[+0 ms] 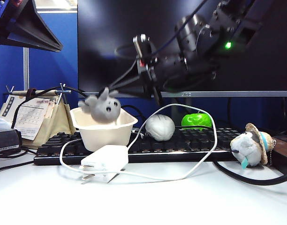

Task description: Identity fluffy octopus among items on the table, put them into the paper lunch box.

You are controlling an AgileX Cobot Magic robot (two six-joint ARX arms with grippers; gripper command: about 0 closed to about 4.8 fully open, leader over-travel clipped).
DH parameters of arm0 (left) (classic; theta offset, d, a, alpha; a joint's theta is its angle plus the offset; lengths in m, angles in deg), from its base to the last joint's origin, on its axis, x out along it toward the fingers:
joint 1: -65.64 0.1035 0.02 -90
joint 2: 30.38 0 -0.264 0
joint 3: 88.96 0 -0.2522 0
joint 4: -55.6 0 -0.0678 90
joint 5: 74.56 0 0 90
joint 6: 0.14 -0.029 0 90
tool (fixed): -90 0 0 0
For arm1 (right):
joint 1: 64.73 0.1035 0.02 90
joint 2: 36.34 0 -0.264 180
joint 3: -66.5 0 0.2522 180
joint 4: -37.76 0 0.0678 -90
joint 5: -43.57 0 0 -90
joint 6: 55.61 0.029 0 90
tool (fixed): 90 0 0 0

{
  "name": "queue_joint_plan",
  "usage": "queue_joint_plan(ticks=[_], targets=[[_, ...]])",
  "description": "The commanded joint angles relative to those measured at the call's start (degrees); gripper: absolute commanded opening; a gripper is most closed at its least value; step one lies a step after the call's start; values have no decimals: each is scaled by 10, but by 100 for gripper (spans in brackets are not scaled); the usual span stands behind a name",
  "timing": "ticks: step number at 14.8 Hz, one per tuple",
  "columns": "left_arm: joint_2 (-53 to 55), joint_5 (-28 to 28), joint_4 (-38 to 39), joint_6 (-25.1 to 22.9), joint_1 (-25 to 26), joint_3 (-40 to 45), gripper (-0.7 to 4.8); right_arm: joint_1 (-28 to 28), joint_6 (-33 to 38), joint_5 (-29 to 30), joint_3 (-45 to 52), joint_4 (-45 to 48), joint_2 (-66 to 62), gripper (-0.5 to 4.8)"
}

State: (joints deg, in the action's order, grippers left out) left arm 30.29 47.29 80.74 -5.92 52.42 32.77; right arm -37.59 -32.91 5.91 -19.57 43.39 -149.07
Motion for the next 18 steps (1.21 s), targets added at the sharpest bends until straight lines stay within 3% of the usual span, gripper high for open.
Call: queue_joint_plan(ticks=[1,2,4,7,9,10,14,15,18], targets=[[-1,0,-7,-2,0,-3,40,1,0,3,-1,1,-2,-5],[-1,0,-7,-2,0,-3,40,1,0,3,-1,2,-2,3],[-1,1,-7,-1,0,-3,40,1,0,3,-1,1,-2,147],[-1,1,-3,2,0,-3,40,1,0,3,-1,2,-2,163],[-1,1,2,2,0,-3,40,1,4,3,-1,5,-2,148],[-2,0,2,2,0,-3,40,0,29,7,-1,20,1,88],[-3,1,1,2,0,-3,39,-2,87,35,-1,114,44,32],[-3,1,1,2,0,-3,39,-3,87,37,-1,112,64,-8],[-7,1,-6,2,0,-4,6,-6,88,93,-1,54,146,-8]])
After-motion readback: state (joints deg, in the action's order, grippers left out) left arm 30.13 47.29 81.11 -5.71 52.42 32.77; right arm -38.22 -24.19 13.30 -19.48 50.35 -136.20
